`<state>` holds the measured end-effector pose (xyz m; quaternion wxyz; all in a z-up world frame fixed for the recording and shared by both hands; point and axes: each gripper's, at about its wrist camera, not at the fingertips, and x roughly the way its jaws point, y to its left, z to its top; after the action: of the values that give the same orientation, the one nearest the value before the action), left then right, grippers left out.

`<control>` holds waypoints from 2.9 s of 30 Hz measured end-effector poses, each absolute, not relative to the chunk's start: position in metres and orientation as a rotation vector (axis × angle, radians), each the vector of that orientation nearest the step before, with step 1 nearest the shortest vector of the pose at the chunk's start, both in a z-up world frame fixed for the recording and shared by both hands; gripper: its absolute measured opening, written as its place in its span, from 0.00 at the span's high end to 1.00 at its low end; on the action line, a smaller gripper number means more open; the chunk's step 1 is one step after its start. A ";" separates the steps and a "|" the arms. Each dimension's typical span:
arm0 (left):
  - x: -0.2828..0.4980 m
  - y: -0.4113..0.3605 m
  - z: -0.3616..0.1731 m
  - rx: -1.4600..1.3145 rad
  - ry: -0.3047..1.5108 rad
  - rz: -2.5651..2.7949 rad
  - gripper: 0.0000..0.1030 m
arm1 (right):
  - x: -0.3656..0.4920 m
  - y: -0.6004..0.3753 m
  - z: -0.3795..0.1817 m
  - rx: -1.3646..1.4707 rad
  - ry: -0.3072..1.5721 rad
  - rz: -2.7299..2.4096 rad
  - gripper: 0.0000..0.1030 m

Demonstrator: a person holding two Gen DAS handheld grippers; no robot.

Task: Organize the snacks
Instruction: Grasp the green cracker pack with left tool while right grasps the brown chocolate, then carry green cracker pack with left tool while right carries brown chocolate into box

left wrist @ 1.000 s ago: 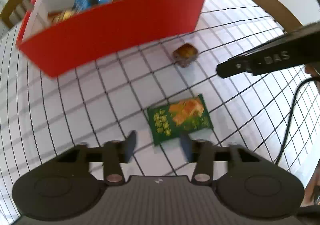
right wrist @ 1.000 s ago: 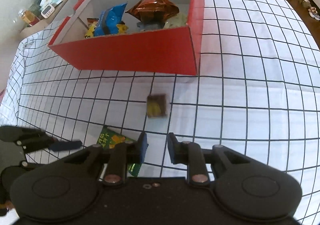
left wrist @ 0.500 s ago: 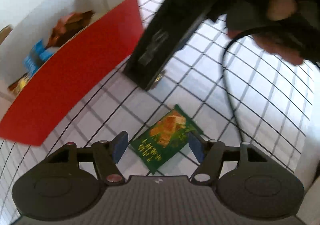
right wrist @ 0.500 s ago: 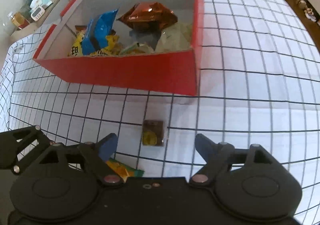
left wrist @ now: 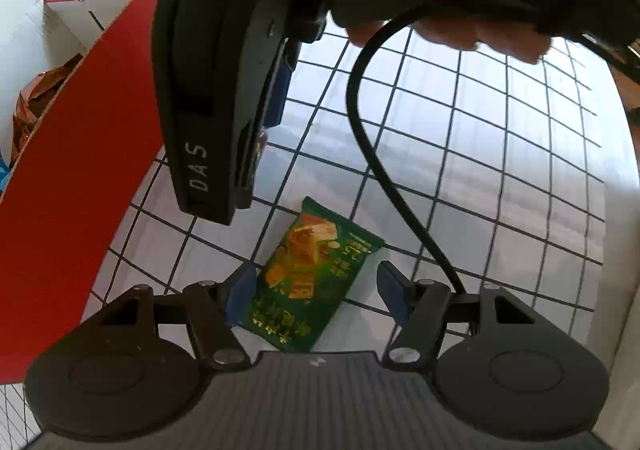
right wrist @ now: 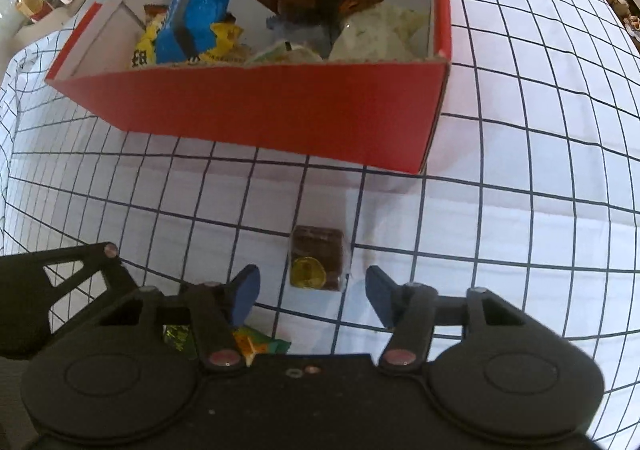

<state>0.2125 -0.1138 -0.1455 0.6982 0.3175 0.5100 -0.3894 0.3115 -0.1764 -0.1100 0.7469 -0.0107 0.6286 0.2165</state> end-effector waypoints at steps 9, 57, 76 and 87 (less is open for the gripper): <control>0.211 -0.106 -0.150 0.673 1.131 -0.881 0.41 | 0.313 -0.170 -0.112 -0.055 1.382 0.486 0.57; 0.197 -0.027 -0.144 0.280 1.202 -0.423 0.37 | 0.246 -0.213 -0.060 -0.018 1.303 0.502 0.73; 0.193 -0.018 -0.137 0.225 1.179 -0.344 0.58 | 0.250 -0.197 -0.089 -0.017 1.401 0.558 0.66; 0.189 -0.016 -0.138 0.179 1.184 -0.291 0.58 | 0.242 -0.178 -0.105 -0.030 1.410 0.551 0.73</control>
<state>0.1890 -0.0164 -0.1379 0.8161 0.0839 0.5553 -0.1366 0.2422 -0.1783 -0.1052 0.7266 -0.0138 0.6397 0.2501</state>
